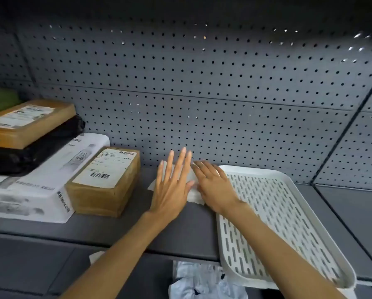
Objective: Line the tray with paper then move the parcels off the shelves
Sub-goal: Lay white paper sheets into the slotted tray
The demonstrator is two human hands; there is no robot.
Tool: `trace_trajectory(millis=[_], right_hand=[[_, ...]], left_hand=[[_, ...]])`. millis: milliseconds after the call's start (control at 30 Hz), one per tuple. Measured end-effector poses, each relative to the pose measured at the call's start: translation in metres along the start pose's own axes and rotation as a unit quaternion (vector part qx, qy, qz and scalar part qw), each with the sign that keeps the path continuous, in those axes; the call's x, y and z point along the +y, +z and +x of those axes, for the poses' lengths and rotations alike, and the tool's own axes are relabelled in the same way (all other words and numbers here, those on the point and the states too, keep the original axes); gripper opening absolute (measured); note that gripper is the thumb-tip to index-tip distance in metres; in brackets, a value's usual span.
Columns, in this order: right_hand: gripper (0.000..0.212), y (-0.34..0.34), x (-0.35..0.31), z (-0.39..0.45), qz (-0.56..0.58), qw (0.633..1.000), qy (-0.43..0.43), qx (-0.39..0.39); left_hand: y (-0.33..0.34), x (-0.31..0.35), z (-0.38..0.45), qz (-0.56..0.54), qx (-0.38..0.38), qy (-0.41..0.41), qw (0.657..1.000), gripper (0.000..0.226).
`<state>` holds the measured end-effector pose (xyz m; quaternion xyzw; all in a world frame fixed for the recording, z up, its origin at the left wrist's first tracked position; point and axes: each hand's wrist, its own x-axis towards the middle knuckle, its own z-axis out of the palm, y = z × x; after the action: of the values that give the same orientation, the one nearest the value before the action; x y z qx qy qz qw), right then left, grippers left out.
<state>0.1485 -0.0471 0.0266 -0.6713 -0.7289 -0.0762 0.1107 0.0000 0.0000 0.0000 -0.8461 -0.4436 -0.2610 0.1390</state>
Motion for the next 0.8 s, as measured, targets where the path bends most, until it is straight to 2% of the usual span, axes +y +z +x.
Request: trace_trajectory(millis=[67, 133, 200, 400, 500, 633, 800], right_hand=[[0.058, 0.003, 0.001, 0.002, -0.034, 0.995, 0.006, -0.092], [0.053, 0.004, 0.003, 0.002, -0.043, 0.989, 0.021, -0.139], [0.047, 0.0, 0.001, 0.006, -0.038, 0.989, 0.038, -0.137], [0.026, -0.003, 0.002, 0.011, -0.044, 0.99, 0.076, -0.114], [0.027, -0.003, 0.0, 0.012, -0.053, 0.989, 0.081, -0.116], [0.029, -0.008, -0.003, 0.014, -0.047, 0.989, 0.084, -0.112], [0.043, -0.018, -0.004, 0.012, -0.011, 0.992, 0.099, -0.077]], left_hand=[[0.01, -0.013, -0.006, -0.044, -0.055, 0.002, 0.998, 0.068], [0.027, -0.024, -0.013, -0.052, -0.094, 0.032, 0.994, 0.054], [0.027, -0.033, -0.01, -0.055, -0.128, 0.051, 0.989, 0.051], [0.011, -0.039, 0.0, -0.136, -0.143, 0.081, 0.977, 0.039], [0.007, -0.037, 0.004, -0.15, -0.145, 0.086, 0.974, 0.027], [0.003, -0.033, 0.016, -0.105, -0.166, 0.074, 0.978, 0.022], [-0.009, -0.029, 0.035, -0.089, -0.148, 0.052, 0.984, 0.021]])
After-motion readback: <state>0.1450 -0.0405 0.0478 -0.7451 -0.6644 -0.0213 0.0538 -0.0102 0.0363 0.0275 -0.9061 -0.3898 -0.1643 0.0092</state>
